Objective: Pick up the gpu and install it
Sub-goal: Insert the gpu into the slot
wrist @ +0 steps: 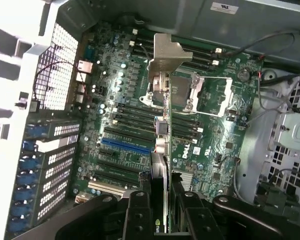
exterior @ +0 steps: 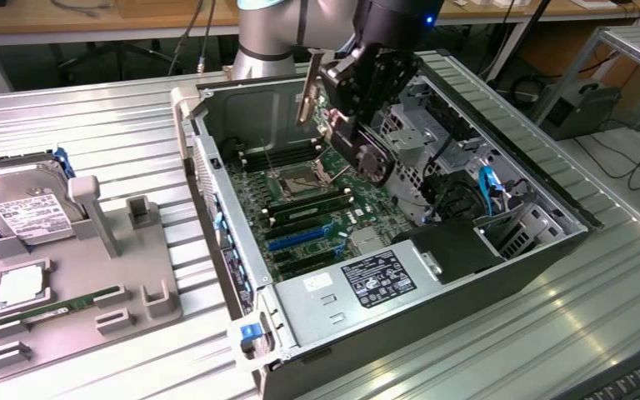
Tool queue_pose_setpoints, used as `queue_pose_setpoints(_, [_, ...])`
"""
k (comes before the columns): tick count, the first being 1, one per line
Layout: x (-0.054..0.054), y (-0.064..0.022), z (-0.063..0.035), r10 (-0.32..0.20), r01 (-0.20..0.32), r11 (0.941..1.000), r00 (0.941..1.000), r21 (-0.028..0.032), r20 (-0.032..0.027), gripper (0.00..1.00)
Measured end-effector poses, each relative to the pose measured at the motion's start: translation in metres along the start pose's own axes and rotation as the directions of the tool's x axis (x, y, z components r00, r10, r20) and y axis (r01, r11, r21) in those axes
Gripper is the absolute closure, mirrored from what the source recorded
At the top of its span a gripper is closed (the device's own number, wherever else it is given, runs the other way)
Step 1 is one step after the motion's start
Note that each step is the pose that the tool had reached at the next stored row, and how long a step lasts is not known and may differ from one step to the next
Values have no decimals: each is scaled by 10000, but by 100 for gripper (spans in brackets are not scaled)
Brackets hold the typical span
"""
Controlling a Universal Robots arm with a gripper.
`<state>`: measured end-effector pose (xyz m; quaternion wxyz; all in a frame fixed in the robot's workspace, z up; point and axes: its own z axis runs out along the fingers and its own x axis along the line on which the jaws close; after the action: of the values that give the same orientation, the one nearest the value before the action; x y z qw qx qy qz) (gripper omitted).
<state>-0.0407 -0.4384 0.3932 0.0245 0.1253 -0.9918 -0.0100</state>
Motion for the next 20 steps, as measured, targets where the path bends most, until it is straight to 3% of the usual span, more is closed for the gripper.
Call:
queue_pose_setpoints(3, [0, 0, 1, -473, 473, 9989, 9989, 21, 50, 74])
queue_pose_setpoints(8, [0, 0, 1, -1205, 1204, 9927, 9925, 88, 197, 74])
queue_pose_setpoints(14, [-1, 0, 5, -2133, 2128, 9769, 9766, 171, 282, 74])
queue_pose_setpoints(18, [-1, 0, 23, -3415, 3409, 9398, 9395, 246, 277, 74])
queue_pose_setpoints(20, [-2, -1, 40, -4081, 4074, 9128, 9126, 272, 250, 74])
